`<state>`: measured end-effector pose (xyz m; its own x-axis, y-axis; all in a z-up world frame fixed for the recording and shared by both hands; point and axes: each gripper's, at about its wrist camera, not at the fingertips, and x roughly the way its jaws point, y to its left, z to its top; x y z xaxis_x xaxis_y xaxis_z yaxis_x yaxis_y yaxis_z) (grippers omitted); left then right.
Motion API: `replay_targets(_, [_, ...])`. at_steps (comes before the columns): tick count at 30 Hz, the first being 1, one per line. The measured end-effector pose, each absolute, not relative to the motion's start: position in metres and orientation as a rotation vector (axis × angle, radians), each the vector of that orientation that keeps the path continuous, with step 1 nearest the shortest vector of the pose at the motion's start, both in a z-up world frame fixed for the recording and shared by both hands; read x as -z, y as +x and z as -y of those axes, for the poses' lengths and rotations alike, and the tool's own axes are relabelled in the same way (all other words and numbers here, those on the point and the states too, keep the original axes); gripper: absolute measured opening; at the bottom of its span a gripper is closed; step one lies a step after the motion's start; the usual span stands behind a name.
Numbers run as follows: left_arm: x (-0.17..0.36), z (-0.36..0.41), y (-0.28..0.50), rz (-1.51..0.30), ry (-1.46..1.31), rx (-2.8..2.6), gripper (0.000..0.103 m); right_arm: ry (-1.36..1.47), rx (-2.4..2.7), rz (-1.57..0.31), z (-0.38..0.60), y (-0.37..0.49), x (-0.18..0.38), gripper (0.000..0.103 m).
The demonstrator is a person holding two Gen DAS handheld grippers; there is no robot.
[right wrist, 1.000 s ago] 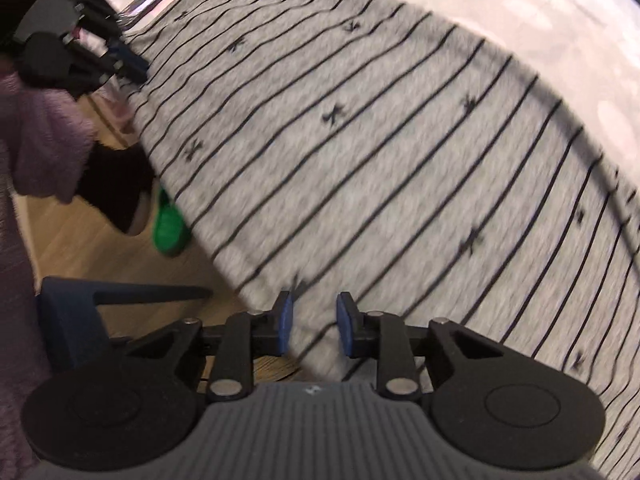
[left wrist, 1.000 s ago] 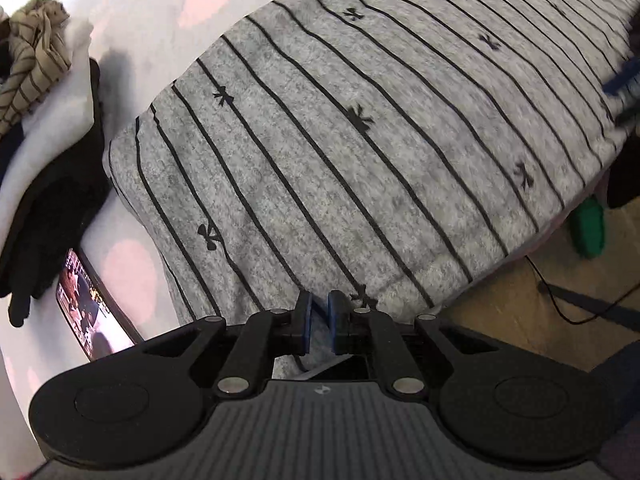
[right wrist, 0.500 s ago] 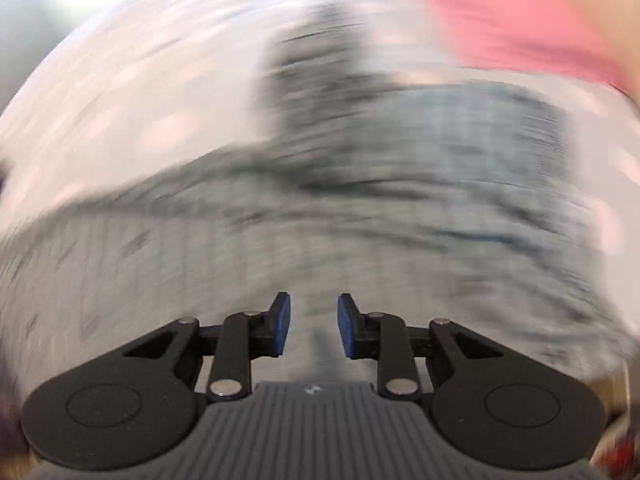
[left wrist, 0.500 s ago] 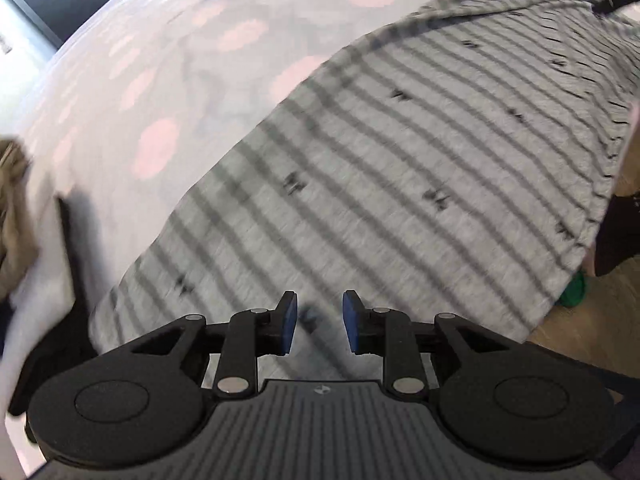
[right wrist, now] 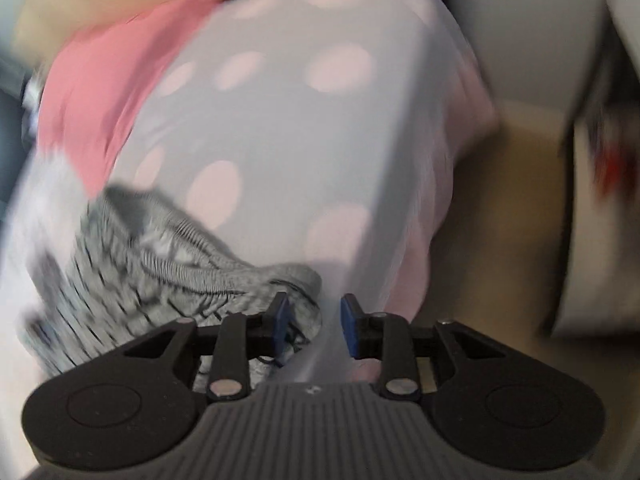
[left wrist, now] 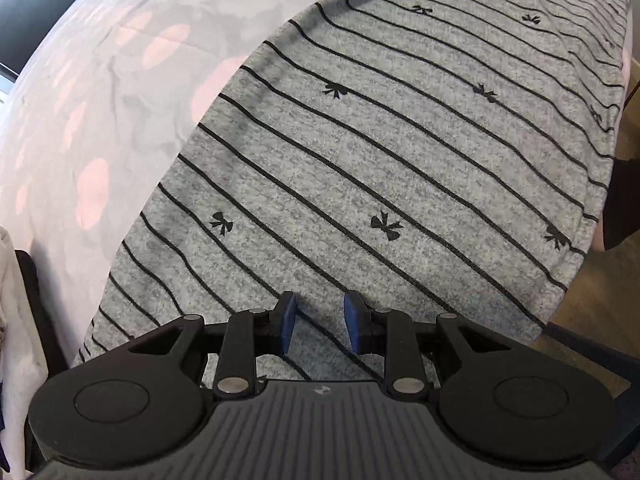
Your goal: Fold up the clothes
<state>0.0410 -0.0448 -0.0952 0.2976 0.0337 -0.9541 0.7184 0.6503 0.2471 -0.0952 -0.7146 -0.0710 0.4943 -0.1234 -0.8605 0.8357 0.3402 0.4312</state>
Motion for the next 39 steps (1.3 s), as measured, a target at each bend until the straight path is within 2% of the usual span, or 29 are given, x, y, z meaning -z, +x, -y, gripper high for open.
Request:
replay_targets(4, [0.098, 0.047, 0.039, -1.200, 0.769, 0.506, 0.025, 1.225, 0.699, -0.787, 0.720, -0.105, 0.095, 0.038])
replay_targets(8, [0.099, 0.044, 0.035, -1.199, 0.754, 0.497, 0.026, 1.166, 0.706, -0.853, 0.711, -0.090, 0.103, 0.034])
replay_targets(10, [0.100, 0.042, 0.033, -1.199, 0.748, 0.496, 0.026, 1.177, 0.655, -0.839, 0.710, -0.083, 0.107, 0.025])
replay_targets(11, [0.101, 0.042, 0.032, -1.199, 0.747, 0.495, 0.026, 1.164, 0.637, -0.816, 0.709, -0.081, 0.106, 0.017])
replay_targets(12, [0.101, 0.041, 0.031, -1.200, 0.745, 0.494, 0.026, 1.151, 0.621, -0.791, 0.707, -0.079, 0.104, 0.004])
replay_targets(21, [0.104, 0.038, 0.025, -1.235, 0.739, 0.491, 0.026, 0.564, 0.478, -0.467, 0.655, -0.067, 0.022, 0.002])
replay_targets(24, [0.104, 0.036, 0.020, -1.235, 0.743, 0.495, 0.026, 0.459, 0.480, -0.552, 0.654, -0.069, 0.021, 0.002])
replay_targets(32, [0.104, 0.033, 0.005, -1.229, 0.752, 0.491, 0.026, 0.571, 0.612, -0.901, 0.681, -0.070, 0.080, 0.003])
replay_targets(37, [0.107, 0.036, -0.001, -1.229, 0.749, 0.488, 0.026, 0.542, 0.840, -0.973, 0.691, -0.077, 0.081, 0.010])
replay_targets(39, [0.110, 0.032, -0.020, -1.229, 0.745, 0.485, 0.026, 0.544, 0.836, -0.906, 0.692, -0.080, 0.072, 0.010])
